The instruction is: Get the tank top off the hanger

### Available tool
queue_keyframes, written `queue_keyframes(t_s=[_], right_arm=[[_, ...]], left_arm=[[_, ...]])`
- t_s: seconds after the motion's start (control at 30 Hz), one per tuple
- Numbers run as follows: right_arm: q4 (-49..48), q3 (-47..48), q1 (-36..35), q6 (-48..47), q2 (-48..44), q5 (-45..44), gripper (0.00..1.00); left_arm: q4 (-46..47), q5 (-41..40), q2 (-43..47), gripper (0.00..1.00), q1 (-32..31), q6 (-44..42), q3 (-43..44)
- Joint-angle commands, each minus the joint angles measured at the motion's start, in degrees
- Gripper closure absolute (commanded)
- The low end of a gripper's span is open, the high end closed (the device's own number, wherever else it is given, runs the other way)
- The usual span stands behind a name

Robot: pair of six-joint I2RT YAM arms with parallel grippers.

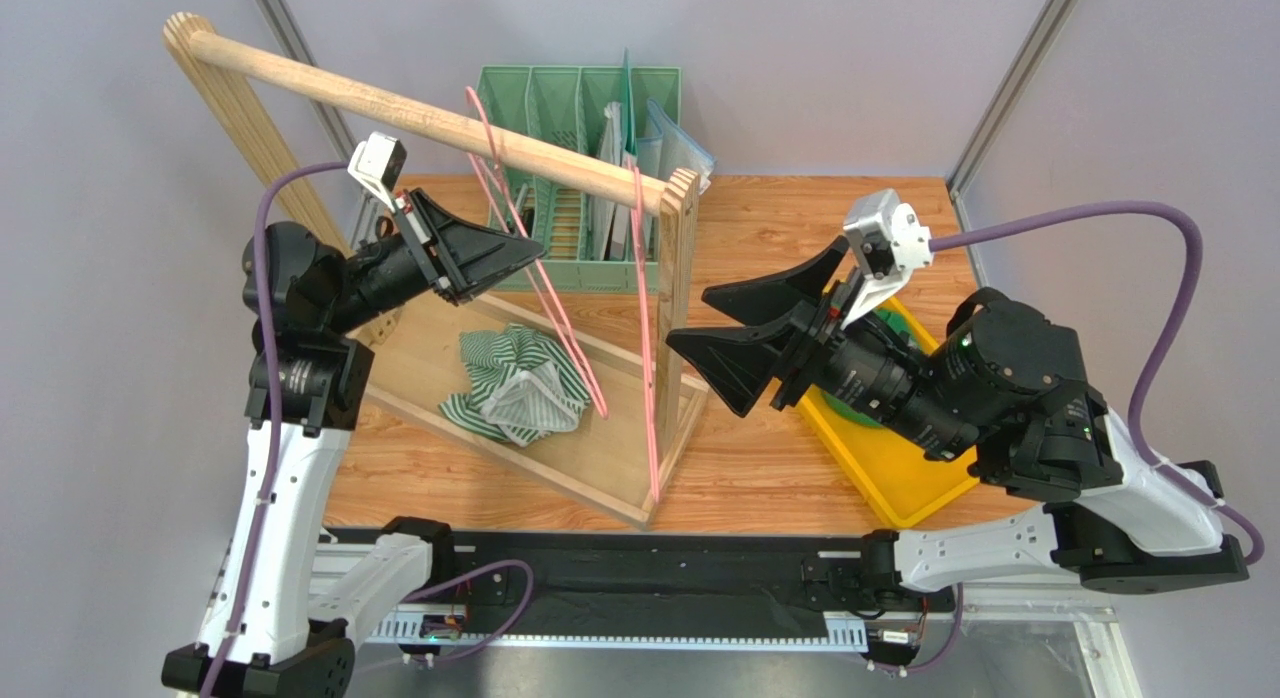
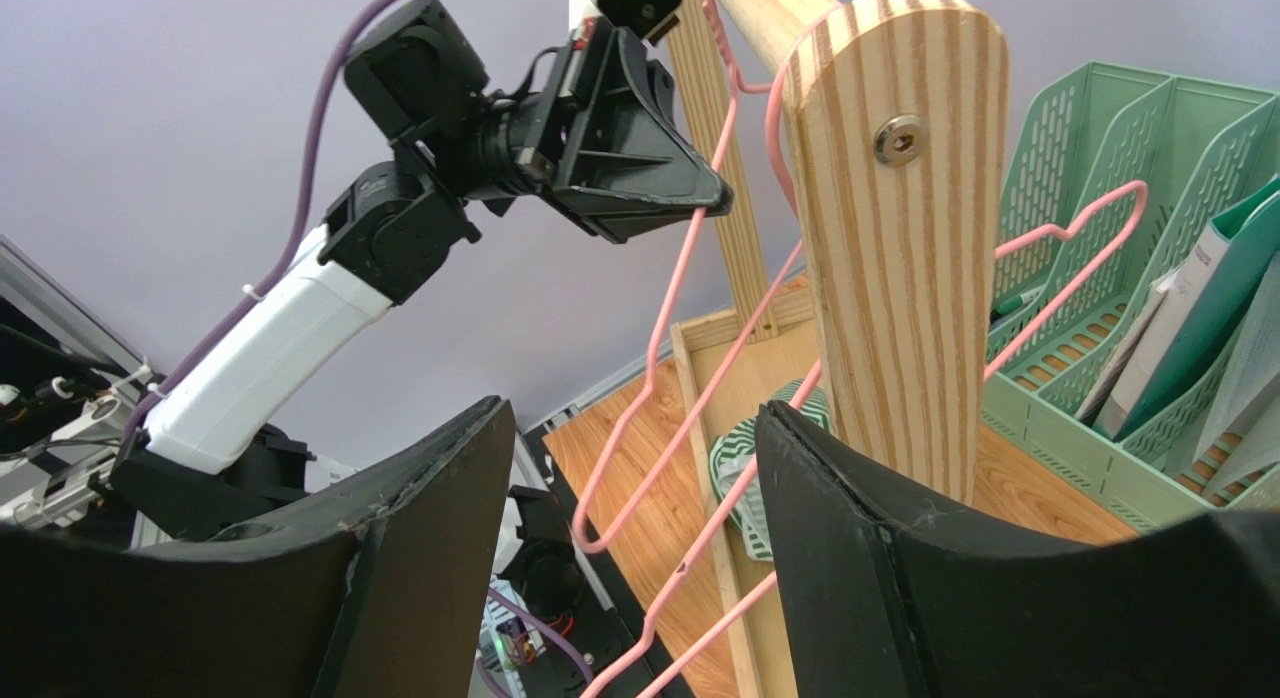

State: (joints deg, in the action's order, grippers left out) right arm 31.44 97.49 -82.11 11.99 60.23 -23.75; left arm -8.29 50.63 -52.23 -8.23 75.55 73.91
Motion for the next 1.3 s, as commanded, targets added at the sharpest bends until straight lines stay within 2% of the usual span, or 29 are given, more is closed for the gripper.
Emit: queue_keyframes(t_s=[0.0, 0.37, 0.47, 0.6, 0.7, 0.77, 0.8, 0.93, 1.07, 1.2, 1.27], right_arm=[[-1.1, -0.7, -0.2, -0.1, -1.3, -0.9, 0.34], [-0.7, -2.4, -0.2, 0.2, -1.7, -1.8, 0.34], [0.4, -3.7, -0.2, 0.5, -2.1, -3.0, 0.34], [1.5, -7.1, -0.3, 0.8, -4.1, -5.0, 0.32], [3.1, -10.6, -0.3, 1.1, -6.2, -6.9, 0.31], [3.7, -13.3, -0.2, 1.5, -8.0, -6.8, 0.3], [4.1, -16.2, -0.2, 1.7, -8.6, -6.8, 0.3], [6.6, -24.3, -0.2, 3.7, -11.9, -7.2, 0.27], [5.0, -35.3, -0.2, 6.2, -15.6, -3.1, 0.26], [-6.9, -51.6, -0.2, 6.0, -19.9, 4.1, 0.22], [-17.8, -61.2, -0.4, 4.7, -19.9, 7.8, 0.22]], left_arm=[[0.9, 2.2, -1.8, 1.0, 0.0, 2.0, 2.0], [-5.2, 0.8, -0.2, 1.0, 0.0, -4.9, -2.0], [-7.8, -0.4, 0.6, 0.96, 0.0, -7.0, -1.7], [-12.7, -2.9, 1.8, 0.58, 0.1, -11.7, -0.6], [-16.2, -5.1, 3.4, 0.42, 0.1, -15.5, 0.0], [-18.1, -5.9, 4.7, 0.41, 0.1, -17.6, 0.8], [-19.4, -6.7, 5.3, 0.38, 0.1, -18.4, 0.9], [-22.0, -7.6, 9.3, 0.36, 0.1, -23.8, 1.3], [-26.5, -9.3, 13.4, 0.34, 0.0, -28.3, 1.2], [-31.0, -12.9, 18.2, 0.34, 0.1, -31.3, 0.9], [-32.7, -14.8, 19.4, 0.33, 0.0, -33.0, 1.1]])
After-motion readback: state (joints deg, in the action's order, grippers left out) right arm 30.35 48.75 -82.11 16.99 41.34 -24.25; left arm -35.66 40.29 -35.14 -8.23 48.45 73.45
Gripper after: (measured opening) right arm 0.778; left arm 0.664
